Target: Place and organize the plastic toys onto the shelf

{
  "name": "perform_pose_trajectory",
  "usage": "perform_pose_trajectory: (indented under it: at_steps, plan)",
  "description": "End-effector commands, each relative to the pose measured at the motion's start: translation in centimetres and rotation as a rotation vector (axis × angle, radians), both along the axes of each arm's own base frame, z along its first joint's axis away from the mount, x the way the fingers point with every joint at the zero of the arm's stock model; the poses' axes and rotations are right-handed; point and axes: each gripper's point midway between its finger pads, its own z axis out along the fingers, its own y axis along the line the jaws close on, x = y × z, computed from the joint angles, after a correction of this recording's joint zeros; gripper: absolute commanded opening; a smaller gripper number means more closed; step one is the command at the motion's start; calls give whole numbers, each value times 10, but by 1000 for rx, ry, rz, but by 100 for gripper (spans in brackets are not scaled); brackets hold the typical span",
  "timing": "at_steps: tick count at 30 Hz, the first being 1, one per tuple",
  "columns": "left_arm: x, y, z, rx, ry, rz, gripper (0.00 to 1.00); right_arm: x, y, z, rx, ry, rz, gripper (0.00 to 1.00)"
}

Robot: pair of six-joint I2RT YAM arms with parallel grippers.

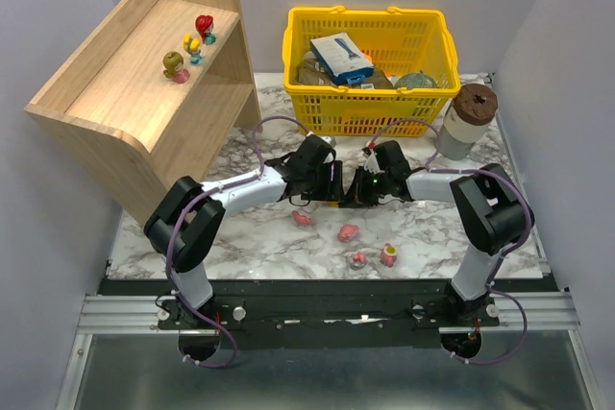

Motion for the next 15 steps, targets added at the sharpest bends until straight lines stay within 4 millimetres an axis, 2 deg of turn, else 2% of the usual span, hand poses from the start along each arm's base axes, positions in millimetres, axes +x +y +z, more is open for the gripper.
perform_pose_trajectory:
  at_steps: [1, 6, 15]
  plan:
    - [5, -2, -6, 64, -88, 2, 70, -18, -32, -29, -181, 83, -80, 10]
    - [13, 2, -9, 144, -159, 59, 69, -16, -65, -37, -322, 91, -176, 15]
    - [21, 13, -12, 257, -193, 152, 64, -13, -93, -35, -426, 71, -250, 36]
